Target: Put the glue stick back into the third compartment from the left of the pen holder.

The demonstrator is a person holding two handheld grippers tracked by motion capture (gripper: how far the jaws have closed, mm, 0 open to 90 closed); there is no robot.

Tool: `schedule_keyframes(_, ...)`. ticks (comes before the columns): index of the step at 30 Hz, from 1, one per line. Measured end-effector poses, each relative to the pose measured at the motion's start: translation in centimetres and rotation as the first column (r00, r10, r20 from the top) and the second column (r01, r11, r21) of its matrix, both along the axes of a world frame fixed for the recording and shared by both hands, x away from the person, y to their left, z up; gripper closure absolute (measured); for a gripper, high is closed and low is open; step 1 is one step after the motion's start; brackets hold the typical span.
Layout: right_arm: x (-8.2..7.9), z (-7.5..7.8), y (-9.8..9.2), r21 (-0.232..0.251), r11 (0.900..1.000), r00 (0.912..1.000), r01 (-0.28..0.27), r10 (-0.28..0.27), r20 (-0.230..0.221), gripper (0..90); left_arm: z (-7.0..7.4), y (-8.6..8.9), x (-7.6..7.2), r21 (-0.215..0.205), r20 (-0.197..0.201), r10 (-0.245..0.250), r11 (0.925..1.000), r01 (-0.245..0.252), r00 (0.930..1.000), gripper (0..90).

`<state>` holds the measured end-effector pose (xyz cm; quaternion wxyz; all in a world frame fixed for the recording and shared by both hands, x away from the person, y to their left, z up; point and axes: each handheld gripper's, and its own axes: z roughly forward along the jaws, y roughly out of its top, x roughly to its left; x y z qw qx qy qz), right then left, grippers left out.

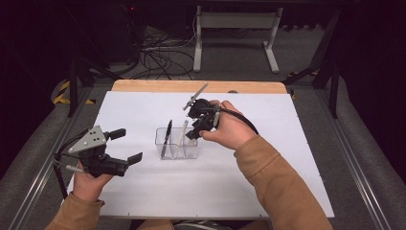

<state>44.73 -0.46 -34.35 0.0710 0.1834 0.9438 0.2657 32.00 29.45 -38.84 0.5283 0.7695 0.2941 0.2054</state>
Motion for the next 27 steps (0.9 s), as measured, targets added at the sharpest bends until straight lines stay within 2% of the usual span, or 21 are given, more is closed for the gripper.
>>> schedule_keyframes(1,-0.1,-0.1,0.0,0.013,1.0,0.9995,-0.013,0.012,0.029,43.4,0.0,0.0,0.0,-0.006,-0.003,0.001,1.0,-0.001,1.0,1.6)
schedule_keyframes(3,-0.5,0.1,-0.3,0.033,0.999,0.9987,-0.006,0.005,0.05,38.5,0.0,0.1,0.0,-0.004,-0.003,0.001,1.0,-0.001,1.0,1.5)
schedule_keyframes(5,-0.9,0.3,-0.7,0.081,0.997,0.9953,-0.017,0.009,0.096,31.4,0.0,0.1,0.0,-0.004,-0.003,0.002,1.0,-0.002,1.0,1.5)
schedule_keyframes(7,-1.2,0.6,-1.3,0.136,0.991,0.9913,-0.019,0.001,0.132,29.3,0.0,0.1,0.0,-0.003,-0.001,0.003,1.0,-0.003,1.0,1.4)
schedule_keyframes(12,-2.2,1.0,-3.3,0.262,0.965,0.9774,-0.021,-0.036,0.208,26.4,-0.1,0.1,-0.1,-0.001,0.001,0.004,1.0,-0.004,1.0,1.4)
schedule_keyframes(16,-2.8,1.3,-4.7,0.33,0.944,0.968,-0.017,-0.067,0.242,26.4,-0.2,0.1,-0.2,-0.006,0.0,0.007,1.0,-0.007,1.0,1.4)
schedule_keyframes(20,-3.2,1.7,-5.4,0.362,0.932,0.9681,-0.022,-0.071,0.24,25.9,-0.2,0.1,-0.3,-0.005,0.002,0.007,1.0,-0.007,1.0,1.4)
schedule_keyframes(24,-3.5,1.7,-5.6,0.369,0.929,0.964,-0.031,-0.07,0.257,24.5,-0.3,0.2,-0.4,-0.009,0.011,0.005,0.9999,-0.004,0.9999,1.4)
schedule_keyframes(27,-3.9,1.7,-5.9,0.378,0.925,0.9586,-0.043,-0.068,0.277,23.3,-0.4,0.3,-0.5,-0.028,0.013,-0.007,0.9996,0.007,0.9999,1.0)
